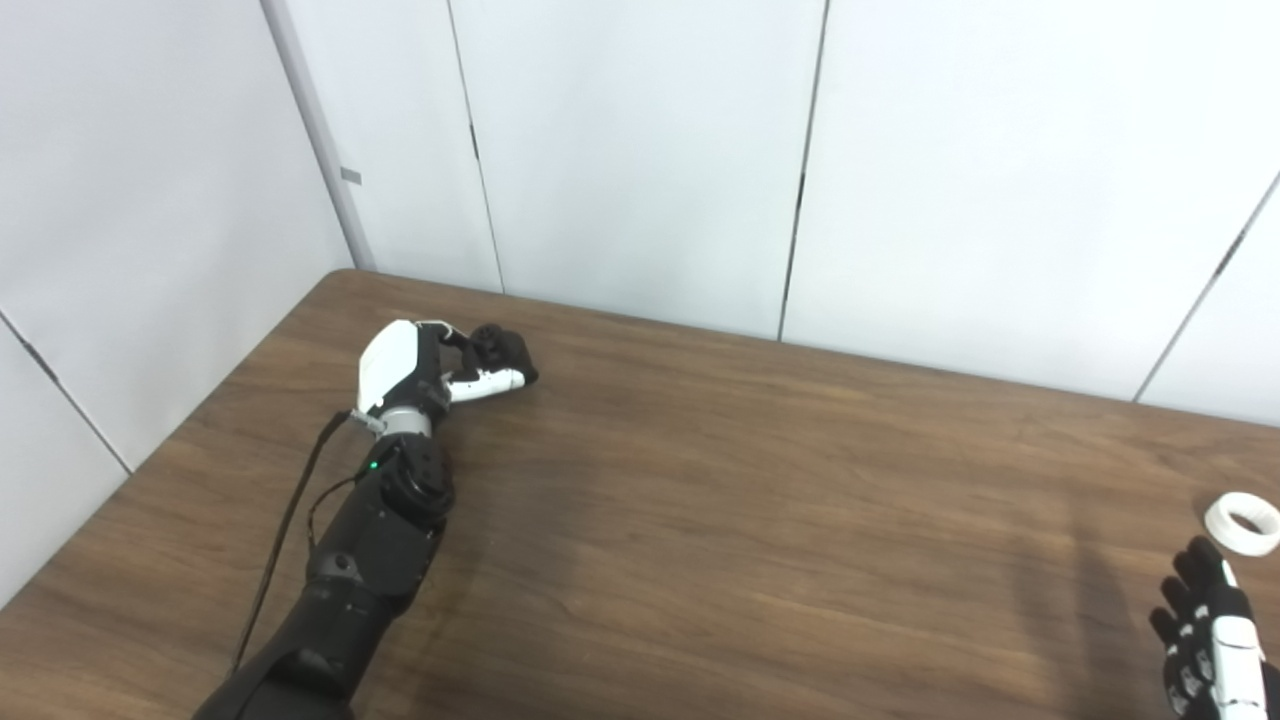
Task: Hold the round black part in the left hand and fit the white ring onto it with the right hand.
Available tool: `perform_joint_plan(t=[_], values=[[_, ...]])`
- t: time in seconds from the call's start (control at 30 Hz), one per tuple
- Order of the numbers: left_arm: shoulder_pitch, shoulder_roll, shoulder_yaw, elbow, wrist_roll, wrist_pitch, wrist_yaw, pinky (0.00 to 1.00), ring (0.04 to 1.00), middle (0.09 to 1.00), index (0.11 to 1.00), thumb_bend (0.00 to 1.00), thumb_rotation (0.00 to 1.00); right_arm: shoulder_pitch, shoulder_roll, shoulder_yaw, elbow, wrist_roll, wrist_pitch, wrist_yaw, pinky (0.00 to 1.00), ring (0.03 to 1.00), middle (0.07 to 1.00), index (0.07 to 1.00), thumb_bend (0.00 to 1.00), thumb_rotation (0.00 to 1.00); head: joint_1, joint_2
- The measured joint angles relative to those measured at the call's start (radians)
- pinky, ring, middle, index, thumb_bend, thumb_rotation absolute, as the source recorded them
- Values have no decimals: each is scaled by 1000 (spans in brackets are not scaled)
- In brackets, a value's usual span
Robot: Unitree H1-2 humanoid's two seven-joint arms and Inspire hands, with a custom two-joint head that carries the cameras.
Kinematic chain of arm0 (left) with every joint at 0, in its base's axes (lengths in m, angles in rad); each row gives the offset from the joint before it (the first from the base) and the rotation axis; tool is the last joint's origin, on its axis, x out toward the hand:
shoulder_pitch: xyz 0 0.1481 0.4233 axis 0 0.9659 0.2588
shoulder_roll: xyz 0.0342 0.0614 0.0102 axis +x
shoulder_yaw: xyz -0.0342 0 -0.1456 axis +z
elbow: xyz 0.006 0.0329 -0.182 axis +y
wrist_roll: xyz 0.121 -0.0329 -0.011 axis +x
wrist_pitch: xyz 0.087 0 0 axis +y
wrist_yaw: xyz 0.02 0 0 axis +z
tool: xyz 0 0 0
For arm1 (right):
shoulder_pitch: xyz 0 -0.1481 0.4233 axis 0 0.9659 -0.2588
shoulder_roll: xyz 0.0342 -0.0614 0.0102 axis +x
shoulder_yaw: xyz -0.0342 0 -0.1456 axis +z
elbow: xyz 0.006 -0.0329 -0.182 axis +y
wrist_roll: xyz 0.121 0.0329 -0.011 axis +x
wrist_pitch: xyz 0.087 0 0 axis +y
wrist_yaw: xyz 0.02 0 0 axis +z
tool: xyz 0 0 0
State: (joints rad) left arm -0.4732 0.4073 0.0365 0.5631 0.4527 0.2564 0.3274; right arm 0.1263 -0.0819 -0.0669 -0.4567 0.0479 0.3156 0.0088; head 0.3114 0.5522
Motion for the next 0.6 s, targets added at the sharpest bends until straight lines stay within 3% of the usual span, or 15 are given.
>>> perform_joint_plan(t=[0.33, 0.6], values=[[11, 0, -12, -24, -10, -2, 7, 1000, 890, 758, 484, 524, 54, 0, -1, -1, -1, -6, 9, -1, 1000, 1000, 998, 1000, 248, 1000, -12, 6], [88, 2, -44, -225, -5, -7, -29, 994, 875, 748, 484, 524, 55, 0, 1, 3, -15, -15, 31, -4, 1000, 1000, 998, 1000, 228, 1000, -48, 17]])
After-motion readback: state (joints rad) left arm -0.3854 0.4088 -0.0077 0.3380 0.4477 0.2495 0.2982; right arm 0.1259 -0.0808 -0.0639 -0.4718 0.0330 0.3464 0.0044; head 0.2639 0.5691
